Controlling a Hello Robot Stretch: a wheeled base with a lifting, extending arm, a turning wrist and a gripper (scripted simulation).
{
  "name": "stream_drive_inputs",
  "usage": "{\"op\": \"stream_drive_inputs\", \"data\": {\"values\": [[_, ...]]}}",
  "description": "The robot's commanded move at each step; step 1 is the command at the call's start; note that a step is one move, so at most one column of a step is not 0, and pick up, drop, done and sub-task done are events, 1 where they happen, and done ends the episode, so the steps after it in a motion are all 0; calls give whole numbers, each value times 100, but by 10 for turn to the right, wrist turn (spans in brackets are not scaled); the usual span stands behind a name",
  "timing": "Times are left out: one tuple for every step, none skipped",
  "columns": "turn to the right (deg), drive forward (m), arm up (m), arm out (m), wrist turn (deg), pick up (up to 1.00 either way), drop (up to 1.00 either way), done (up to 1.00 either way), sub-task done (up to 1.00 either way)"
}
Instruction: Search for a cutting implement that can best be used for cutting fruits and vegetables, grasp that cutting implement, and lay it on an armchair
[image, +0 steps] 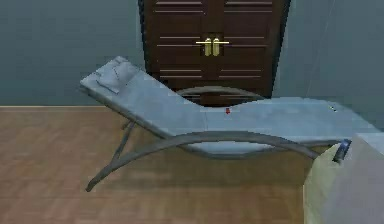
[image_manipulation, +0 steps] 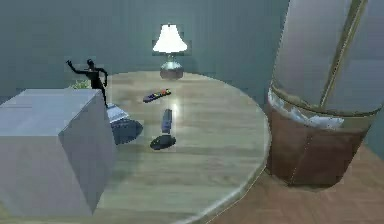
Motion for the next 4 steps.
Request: {"op": "stream_drive_inputs", "data": {"values": [[-450, 0, 0, 0, 0, 0, 0, 0, 0], [-450, 0, 0, 0, 0, 0, 0, 0, 0], [-450, 0, 0, 0, 0, 0, 0, 0, 0], [-390, 0, 0, 0, 0, 0, 0, 0, 0]]}}
